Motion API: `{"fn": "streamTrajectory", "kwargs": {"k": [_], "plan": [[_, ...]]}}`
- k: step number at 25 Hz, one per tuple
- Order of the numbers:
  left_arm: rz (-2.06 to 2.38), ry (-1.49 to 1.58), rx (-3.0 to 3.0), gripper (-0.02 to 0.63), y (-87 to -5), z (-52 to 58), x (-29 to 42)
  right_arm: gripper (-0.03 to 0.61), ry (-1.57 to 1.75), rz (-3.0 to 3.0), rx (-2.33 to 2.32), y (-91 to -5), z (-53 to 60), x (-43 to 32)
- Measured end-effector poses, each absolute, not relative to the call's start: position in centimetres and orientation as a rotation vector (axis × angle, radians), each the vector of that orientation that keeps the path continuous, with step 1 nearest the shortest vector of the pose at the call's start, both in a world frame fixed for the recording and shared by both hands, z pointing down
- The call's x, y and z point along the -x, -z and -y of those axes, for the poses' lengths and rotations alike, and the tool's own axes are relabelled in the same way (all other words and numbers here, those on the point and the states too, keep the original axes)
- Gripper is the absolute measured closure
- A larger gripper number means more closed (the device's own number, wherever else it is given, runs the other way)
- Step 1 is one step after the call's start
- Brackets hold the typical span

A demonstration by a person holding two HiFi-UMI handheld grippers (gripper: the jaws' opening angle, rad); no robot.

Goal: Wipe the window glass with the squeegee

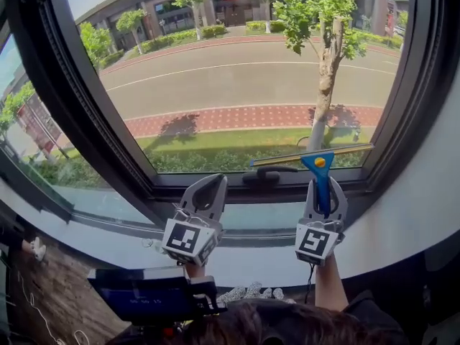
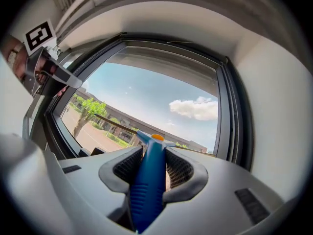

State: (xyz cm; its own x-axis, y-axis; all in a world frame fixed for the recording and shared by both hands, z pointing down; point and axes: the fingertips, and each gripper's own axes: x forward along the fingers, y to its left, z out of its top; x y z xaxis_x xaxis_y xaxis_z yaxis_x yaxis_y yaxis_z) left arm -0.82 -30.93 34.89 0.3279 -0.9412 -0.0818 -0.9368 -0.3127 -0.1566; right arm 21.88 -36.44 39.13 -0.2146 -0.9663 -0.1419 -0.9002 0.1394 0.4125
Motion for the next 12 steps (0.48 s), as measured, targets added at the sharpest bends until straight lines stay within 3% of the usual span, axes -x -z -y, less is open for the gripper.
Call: {"fn": "streamTrajectory", "kwargs": {"k": [12], "plan": [[-1.627,-0.02,2.435,0.612,-34.8,30.8,9.1,0.437,0.529,2.239,-1.934,-36.6,36.8,-14.6]]}}
